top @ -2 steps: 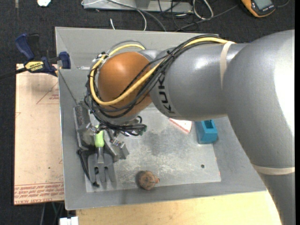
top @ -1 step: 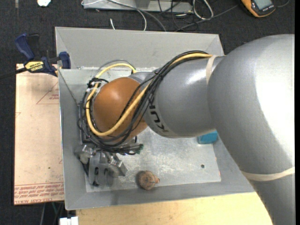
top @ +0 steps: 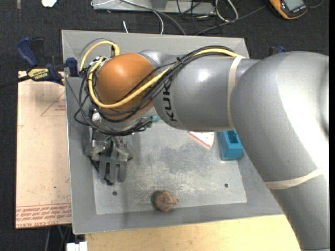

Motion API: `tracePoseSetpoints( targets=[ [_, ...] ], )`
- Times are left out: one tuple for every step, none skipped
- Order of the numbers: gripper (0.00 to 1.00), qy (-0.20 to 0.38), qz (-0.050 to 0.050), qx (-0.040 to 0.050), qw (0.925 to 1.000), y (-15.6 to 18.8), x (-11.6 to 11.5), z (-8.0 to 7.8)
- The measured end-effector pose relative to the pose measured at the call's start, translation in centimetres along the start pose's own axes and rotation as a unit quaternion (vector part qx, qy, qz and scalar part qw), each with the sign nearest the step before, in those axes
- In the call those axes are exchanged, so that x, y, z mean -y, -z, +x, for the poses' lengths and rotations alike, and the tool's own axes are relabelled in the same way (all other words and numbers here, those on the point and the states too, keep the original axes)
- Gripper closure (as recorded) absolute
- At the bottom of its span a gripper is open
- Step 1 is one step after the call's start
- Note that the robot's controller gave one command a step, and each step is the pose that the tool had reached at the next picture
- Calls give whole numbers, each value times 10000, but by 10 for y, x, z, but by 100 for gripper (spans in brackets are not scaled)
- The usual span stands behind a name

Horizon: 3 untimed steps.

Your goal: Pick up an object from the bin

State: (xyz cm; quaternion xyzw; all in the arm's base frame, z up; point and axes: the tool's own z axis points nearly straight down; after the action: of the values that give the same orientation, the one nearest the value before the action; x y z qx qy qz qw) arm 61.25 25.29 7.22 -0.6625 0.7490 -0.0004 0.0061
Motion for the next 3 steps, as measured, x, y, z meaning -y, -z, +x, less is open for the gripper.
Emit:
tracePoseSetpoints(
  targets=[
    [100, -1, -1, 2, 10000, 0, 0, 0],
    [100, -11, -9, 5, 10000, 12, -1, 0],
    [100, -35, -5, 30, 10000, 27, 0, -1]
  ],
)
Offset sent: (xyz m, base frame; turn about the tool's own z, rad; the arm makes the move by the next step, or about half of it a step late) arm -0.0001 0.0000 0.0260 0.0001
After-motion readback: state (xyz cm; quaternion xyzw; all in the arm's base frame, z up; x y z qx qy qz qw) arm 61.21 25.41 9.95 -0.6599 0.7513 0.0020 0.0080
